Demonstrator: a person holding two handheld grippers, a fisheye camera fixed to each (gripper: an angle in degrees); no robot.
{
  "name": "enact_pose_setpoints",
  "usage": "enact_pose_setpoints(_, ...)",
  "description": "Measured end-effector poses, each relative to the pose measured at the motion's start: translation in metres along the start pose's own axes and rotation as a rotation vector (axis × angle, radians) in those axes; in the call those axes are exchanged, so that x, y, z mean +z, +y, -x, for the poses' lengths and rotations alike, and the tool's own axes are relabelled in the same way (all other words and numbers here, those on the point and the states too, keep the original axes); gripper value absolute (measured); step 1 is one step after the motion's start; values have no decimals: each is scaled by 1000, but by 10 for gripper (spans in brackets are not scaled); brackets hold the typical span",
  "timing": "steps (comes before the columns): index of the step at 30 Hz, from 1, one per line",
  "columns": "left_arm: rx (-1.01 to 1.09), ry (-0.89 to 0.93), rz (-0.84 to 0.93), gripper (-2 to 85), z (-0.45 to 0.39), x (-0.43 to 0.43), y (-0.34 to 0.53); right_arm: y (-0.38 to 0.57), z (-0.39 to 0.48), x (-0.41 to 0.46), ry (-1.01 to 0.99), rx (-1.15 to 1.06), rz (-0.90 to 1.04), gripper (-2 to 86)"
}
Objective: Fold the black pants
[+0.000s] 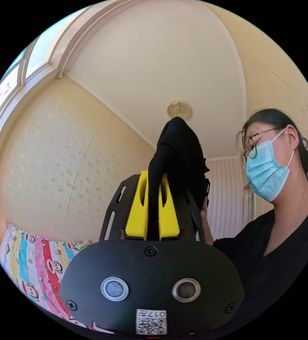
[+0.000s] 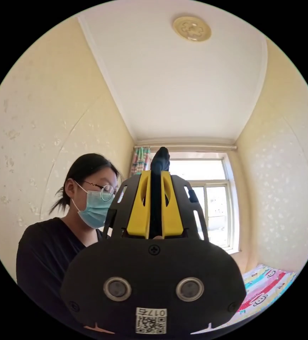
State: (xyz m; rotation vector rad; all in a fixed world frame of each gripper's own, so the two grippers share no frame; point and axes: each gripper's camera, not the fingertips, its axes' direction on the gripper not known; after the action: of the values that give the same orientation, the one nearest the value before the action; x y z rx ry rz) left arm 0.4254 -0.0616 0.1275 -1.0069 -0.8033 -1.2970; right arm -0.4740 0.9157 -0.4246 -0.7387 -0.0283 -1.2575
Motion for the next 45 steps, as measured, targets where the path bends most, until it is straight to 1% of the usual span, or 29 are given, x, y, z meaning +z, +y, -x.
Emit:
enact_pose_setpoints(3, 55, -55, -6, 40, -15, 4, -56, -28, 21, 24, 164, -70, 47, 24)
enact_pose_setpoints(6, 181, -124, -36, 41, -26, 8, -88, -43, 32, 51, 488, -70, 68, 33)
enact_pose_setpoints(8, 182, -150, 6, 41, -18, 22, -102, -42, 25, 76, 756, -112, 77, 40)
enact_pose_setpoints(10, 160, -183, 77, 43, 13, 50, -114, -36, 0, 95, 931, -154, 84, 44)
enact_pose_setpoints(12, 115, -216, 142, 44, 55, 85, -125, -34, -45, 115, 1091, -185, 136, 48)
enact_pose_setpoints(14, 52, -264, 250, 48, 115, 139, -141, -38, -153, 147, 1303, -174, 300, 60)
enact_pose_setpoints(15, -8, -289, 355, 60, 167, 183, -150, -39, -190, 153, 1369, -143, 346, 65)
enact_pose_setpoints(16, -67, -322, 473, 78, 225, 225, -150, -34, -261, 157, 1516, -70, 404, 73)
enact_pose_setpoints(17, -98, -350, 542, 90, 255, 243, -144, -18, -328, 156, 1641, -33, 524, 75)
enact_pose_setpoints(18, -205, -437, 692, 106, 313, 264, -122, -5, -359, 152, 1704, 2, 627, 73)
enact_pose_setpoints(19, -357, -504, 830, 113, 364, 266, -91, 28, -413, 138, 1835, 129, 862, 70)
enact_pose_setpoints(20, -421, -514, 875, 113, 385, 260, -73, 67, -445, 116, 1941, 234, 1024, 68)
enact_pose_setpoints(22, -550, -448, 958, 112, 444, 214, 5, 132, -460, 87, 1961, 245, 1164, 60)
enact_pose_setpoints(23, -580, -447, 980, 111, 455, 199, 27, 180, -460, 69, 1894, 219, 1255, 52)
enact_pose_setpoints(24, -660, -460, 1053, 112, 478, 166, 77, 207, -457, 59, 1853, 218, 1303, 48)
enact_pose_setpoints(25, -751, -488, 1146, 116, 496, 130, 132, 265, -450, 36, 1758, 266, 1425, 37)
enact_pose_setpoints(26, -799, -501, 1193, 120, 503, 111, 160, 325, -438, 10, 1680, 359, 1549, 27)
enact_pose_setpoints(27, -895, -522, 1273, 124, 511, 72, 214, 354, -429, -4, 1653, 416, 1609, 23)
enact_pose_setpoints(29, -1059, -522, 1360, 126, 511, 13, 288, 462, -383, -56, 1540, 699, 1805, 12)
enact_pose_setpoints(31, -1226, -466, 1454, 129, 495, -47, 365, 521, -337, -87, 1495, 910, 1866, 8)
enact_pose_setpoints(33, -1265, -441, 1529, 132, 478, -75, 402, 556, -291, -116, 1505, 1162, 1824, 6)
enact_pose_setpoints(34, -1259, -421, 1577, 134, 467, -85, 419, 568, -261, -135, 1530, 1347, 1734, 5)
enact_pose_setpoints(35, -1248, -409, 1597, 135, 462, -88, 425, 573, -231, -154, 1572, 1550, 1599, 4)
enact_pose_setpoints(36, -1215, -383, 1633, 138, 454, -91, 434, 573, -216, -164, 1597, 1644, 1521, 4)
enact_pose_setpoints(38, -1131, -357, 1688, 147, 443, -88, 443, 564, -157, -192, 1713, 1928, 1165, 3)
enact_pose_setpoints(40, -995, -389, 1761, 165, 436, -81, 449, 553, -123, -200, 1775, 2019, 963, 3)
enact_pose_setpoints(41, -962, -417, 1778, 169, 436, -80, 450, 543, -109, -199, 1821, 2009, 898, 3)
enact_pose_setpoints(43, -881, -540, 1875, 157, 439, -80, 461, 528, -100, -190, 1875, 1938, 911, 3)
enact_pose_setpoints(45, -795, -624, 1969, 131, 442, -80, 469, 518, -104, -175, 1905, 1881, 1010, 3)
